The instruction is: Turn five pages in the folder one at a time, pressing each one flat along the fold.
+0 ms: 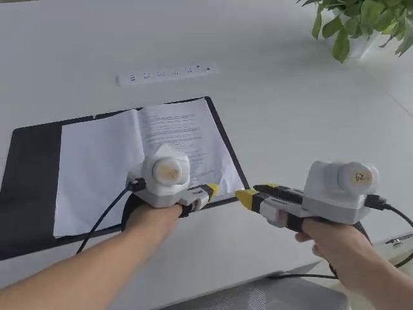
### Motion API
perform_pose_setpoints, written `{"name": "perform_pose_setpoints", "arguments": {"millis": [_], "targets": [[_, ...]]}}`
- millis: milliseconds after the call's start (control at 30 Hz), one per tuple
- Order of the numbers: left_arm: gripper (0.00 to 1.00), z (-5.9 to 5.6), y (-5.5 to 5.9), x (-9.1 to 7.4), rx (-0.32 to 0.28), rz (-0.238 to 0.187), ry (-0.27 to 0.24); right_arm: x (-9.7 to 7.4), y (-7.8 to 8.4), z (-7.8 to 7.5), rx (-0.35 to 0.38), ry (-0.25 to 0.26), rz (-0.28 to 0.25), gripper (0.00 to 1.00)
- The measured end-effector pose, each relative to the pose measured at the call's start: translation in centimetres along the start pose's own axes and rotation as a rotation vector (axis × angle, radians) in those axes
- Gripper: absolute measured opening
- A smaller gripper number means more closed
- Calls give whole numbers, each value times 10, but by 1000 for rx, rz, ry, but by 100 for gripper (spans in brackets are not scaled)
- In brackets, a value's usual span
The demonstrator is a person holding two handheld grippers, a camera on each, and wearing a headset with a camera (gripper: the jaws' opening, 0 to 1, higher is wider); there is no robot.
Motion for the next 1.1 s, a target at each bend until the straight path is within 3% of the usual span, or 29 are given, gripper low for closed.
{"name": "perform_pose_setpoints", "arguments": {"millis": [200,300,400,900,1100], "targets": [[50,-5,9,10,21,39,-27,5,2,-4,5,-4,8,28],[48,-4,11,11,70,26,-44,7,3,-4,9,-7,7,28],[48,-5,13,11,76,21,-45,9,3,-6,14,-9,7,28],[41,1,19,10,68,-46,-15,14,5,-14,24,-3,5,26],[36,4,19,11,63,-54,-11,16,7,-14,26,-2,15,26]]}}
Point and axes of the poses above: the centre of the closed fingertips' face, and the gripper's own axes: x roughly forward along the fingers, z roughly to its left, y roughly out of its underside, the point moved 6 cm from there along -x, roughly backward along the fingers, and after that the axes turned 15 degrees about -y, right-handed, at the moved point
